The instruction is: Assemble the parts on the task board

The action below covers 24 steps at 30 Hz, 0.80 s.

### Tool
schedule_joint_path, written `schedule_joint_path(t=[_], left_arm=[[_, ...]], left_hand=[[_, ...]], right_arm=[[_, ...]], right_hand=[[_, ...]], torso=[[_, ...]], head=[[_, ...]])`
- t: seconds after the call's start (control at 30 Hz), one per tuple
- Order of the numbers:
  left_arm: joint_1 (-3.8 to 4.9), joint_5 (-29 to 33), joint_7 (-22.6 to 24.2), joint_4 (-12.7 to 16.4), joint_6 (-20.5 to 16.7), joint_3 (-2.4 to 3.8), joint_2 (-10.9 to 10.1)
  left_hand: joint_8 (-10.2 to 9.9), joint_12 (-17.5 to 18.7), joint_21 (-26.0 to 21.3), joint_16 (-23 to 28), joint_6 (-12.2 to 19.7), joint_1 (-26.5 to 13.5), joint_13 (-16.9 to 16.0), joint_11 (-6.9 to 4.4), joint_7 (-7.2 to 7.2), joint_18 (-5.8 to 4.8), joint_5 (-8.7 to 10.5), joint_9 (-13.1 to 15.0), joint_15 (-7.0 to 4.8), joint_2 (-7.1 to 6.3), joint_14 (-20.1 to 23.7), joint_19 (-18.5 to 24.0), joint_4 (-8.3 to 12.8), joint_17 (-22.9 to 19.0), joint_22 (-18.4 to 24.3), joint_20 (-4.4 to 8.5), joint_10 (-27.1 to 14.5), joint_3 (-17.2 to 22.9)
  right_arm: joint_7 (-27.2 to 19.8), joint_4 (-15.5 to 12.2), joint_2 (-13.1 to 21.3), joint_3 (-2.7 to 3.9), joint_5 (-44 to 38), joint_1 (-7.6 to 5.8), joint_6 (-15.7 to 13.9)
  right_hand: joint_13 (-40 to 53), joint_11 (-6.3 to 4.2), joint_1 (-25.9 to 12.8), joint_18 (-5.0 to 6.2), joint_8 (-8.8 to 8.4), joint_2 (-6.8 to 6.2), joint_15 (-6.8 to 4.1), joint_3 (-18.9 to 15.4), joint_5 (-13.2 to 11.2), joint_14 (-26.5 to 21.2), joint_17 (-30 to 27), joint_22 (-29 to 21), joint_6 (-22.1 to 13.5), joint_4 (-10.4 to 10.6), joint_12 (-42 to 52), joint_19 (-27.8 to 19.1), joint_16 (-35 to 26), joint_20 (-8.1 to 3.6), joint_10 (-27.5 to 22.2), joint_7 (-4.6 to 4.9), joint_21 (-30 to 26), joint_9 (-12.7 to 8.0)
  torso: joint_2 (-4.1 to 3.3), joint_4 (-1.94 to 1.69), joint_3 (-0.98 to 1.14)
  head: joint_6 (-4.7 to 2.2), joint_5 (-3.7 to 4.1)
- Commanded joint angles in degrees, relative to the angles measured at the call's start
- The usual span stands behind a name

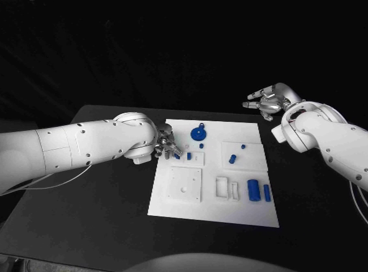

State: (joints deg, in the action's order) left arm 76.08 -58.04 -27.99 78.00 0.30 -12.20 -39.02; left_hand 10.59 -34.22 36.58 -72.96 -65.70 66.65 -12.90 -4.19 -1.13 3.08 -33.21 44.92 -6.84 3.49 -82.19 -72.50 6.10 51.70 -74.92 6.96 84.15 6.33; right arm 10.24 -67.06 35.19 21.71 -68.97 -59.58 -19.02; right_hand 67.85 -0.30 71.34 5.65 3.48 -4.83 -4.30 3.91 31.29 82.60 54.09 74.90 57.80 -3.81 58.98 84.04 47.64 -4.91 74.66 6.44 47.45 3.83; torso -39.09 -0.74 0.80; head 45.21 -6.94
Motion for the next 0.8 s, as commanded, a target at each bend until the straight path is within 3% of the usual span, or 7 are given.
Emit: schedule_joint_path(t=[0.03,0.53,0.8], left_arm=[[-0.74,1.0,-0.8,0.3,1.9,-0.67,0.4],[-0.74,0.3,-1.5,0.1,1.7,-0.82,1.1],[-0.75,-0.6,-2.0,-0.1,1.7,-0.86,1.6]], left_hand=[[0.1,-0.3,-0.1,0.3,-1.9,0.6,0.0,-0.36,1.59,1.05,0.07,-0.1,0.0,0.16,-0.4,-0.2,4.8,0.0,-1.0,-0.19,2.7,5.1],[0.4,-0.6,0.1,0.2,-2.0,0.5,-0.1,-0.4,1.7,1.04,0.41,0.2,-0.01,0.11,-0.5,-0.3,4.7,0.2,-1.0,-0.15,2.7,5.0],[2.3,-1.0,0.3,-0.1,-1.9,0.2,-0.1,-0.58,2.12,0.95,0.31,2.3,-0.11,-0.02,-0.6,-0.4,4.0,0.5,-1.0,-0.11,2.7,4.9]], right_arm=[[-0.5,-0.1,0.1,0.02,-0.1,0.02,0.8],[-0.4,-0.1,0.2,0.02,-0.2,0.02,0.7],[-0.4,-0.1,0.3,0.02,-0.2,0.02,0.7]], right_hand=[[0.0,0.02,-0.1,0.04,0.13,-0.16,-0.04,0.4,0.0,0.2,0.0,3.8,0.4,0.1,-0.2,3.3,-0.2,-0.55,0.2,-0.09,-0.2,0.0],[0.0,0.01,-0.2,0.04,0.12,-0.17,-0.05,0.7,-0.1,0.2,0.0,3.8,0.4,0.0,-0.1,3.3,-0.2,-0.56,0.2,-0.11,-0.3,0.0],[0.0,0.01,-0.2,0.04,0.12,-0.17,-0.05,0.7,-0.1,0.2,0.0,3.8,0.4,0.0,-0.1,3.3,-0.2,-0.56,0.2,-0.11,-0.3,0.0]], torso=[[0.0,-0.03,-0.01],[-0.01,-0.02,0.02],[0.03,0.01,-0.03]], head=[[0.0,0.06],[0.04,0.16],[0.05,0.22]])
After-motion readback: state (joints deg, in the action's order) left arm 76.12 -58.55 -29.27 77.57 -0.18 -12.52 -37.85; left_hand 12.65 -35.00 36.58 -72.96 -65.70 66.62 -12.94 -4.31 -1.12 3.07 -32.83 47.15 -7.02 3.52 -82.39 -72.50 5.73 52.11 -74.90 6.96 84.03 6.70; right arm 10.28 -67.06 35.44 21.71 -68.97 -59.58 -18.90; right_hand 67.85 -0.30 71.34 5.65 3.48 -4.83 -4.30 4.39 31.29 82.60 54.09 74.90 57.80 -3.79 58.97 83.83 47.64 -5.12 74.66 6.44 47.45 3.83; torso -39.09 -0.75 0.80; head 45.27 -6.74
